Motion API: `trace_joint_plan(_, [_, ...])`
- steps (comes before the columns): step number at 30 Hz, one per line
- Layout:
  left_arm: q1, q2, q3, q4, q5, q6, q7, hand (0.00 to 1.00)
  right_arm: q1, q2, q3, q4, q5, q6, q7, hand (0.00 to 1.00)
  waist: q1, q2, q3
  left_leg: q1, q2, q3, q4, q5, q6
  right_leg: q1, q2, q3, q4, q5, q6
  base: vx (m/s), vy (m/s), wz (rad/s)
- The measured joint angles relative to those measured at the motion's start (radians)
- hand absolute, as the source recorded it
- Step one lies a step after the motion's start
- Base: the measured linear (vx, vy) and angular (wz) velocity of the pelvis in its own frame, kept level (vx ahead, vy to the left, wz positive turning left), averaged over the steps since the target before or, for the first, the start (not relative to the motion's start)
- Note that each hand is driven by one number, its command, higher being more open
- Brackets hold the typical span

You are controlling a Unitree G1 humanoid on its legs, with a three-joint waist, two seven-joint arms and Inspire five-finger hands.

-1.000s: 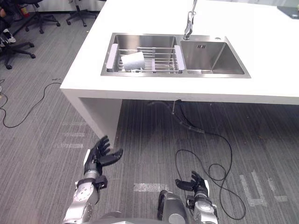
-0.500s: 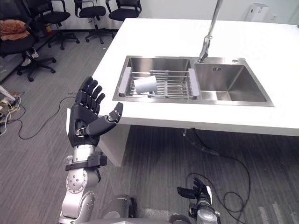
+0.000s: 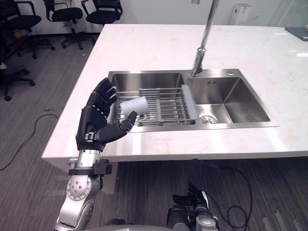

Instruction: Walk over to the sink, pick up the cup, carry it to the dishwasher, place the cup inside the dishwasher, then close the dishwasher door

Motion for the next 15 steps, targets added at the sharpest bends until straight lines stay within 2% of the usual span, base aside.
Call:
trace_joint_plan(1, [0.003,-0.017,-0.002,0.004,0.003,0.015,-0.002,0.9,0.001,-0.017,-0.003,0.009,0.0,0.0,-0.001,0.9,-0.001,0.027,-0.012,0.0,0.031,-0.011,-0.005,0.001,0.0,0.009,0.034,-0.008,-0.019,-0.002,-0.008,0.21,-0.247,-0.18])
trace_joint_plan(5, [-0.021,-0.026,-0.01,0.012,0.037,0.015,-0.014,0.9,0.023,-0.042,-0.025,0.012,0.0,0.0,-0.002,0.9,-0.013,0.038,-0.019,0.028,0.046,-0.049,-0.065,0.053,-0.005,0.043,0.055,-0.04,-0.048,-0.017,-0.035,0.15,-0.195,0.14])
trace_joint_plan(7, [-0.024,-0.029,-0.011,0.018,0.037,0.016,-0.022,0.9,0.058,-0.05,-0.028,0.015,0.001,0.0,-0.001,0.9,-0.01,0.039,-0.018,0.007,0.062,-0.063,0.012,0.069,-0.018,0.094,0.058,-0.069,-0.092,-0.018,-0.039,0.05,-0.103,0.41])
trace_joint_plan(8, [-0.024,-0.036,-0.007,0.018,0.037,0.016,-0.024,0.9,0.09,-0.049,-0.029,0.012,0.002,0.0,-0.002,0.9,0.0,0.046,-0.014,-0.043,0.098,-0.06,0.167,0.071,-0.017,0.158,0.076,-0.088,-0.137,-0.013,-0.047,0.04,-0.068,0.27])
trace_joint_plan(9, [-0.023,-0.037,-0.001,0.016,0.037,0.016,-0.025,0.9,0.1,-0.049,-0.03,0.008,0.002,0.001,-0.001,0.9,0.004,0.048,-0.014,-0.067,0.112,-0.06,0.234,0.079,-0.013,0.179,0.084,-0.091,-0.151,-0.013,-0.05,0.04,-0.041,0.17])
trace_joint_plan(10, [-0.023,-0.036,0.009,0.016,0.037,0.016,-0.025,0.9,0.109,-0.049,-0.026,0.004,0.002,0.001,0.0,0.9,0.012,0.04,-0.014,-0.101,0.127,-0.061,0.314,0.079,-0.004,0.199,0.087,-0.092,-0.168,-0.021,-0.069,0.04,0.039,-0.01])
trace_joint_plan(11, [-0.028,-0.035,0.013,0.014,0.037,0.012,-0.025,0.9,0.113,-0.046,-0.022,-0.009,0.003,0.001,-0.003,0.9,0.021,0.042,-0.02,-0.131,0.117,-0.06,0.298,0.059,0.01,0.206,0.082,-0.089,-0.181,-0.019,-0.067,0.03,0.071,-0.03])
trace_joint_plan(12, [-0.03,-0.034,0.011,0.014,0.037,0.011,-0.026,0.9,0.113,-0.049,-0.021,-0.015,0.003,0.0,-0.002,0.9,0.023,0.047,-0.022,-0.138,0.105,-0.06,0.239,0.068,0.021,0.203,0.082,-0.089,-0.183,-0.017,-0.063,0.05,0.12,-0.08])
trace_joint_plan(13, [-0.031,-0.029,0.011,0.015,0.044,0.011,-0.028,0.9,0.106,-0.057,-0.021,-0.018,0.003,0.0,0.001,0.9,0.028,0.055,-0.036,-0.11,0.076,-0.068,0.123,0.066,0.018,0.194,0.077,-0.078,-0.19,-0.007,-0.041,0.06,0.091,-0.03])
trace_joint_plan(15, [-0.039,-0.022,0.012,0.018,0.063,0.012,-0.028,0.9,0.104,-0.054,-0.021,-0.024,0.003,-0.002,0.005,0.9,0.022,0.053,-0.038,-0.085,0.054,-0.079,0.022,0.072,0.01,0.185,0.076,-0.076,-0.226,0.022,-0.02,0.07,0.081,0.16])
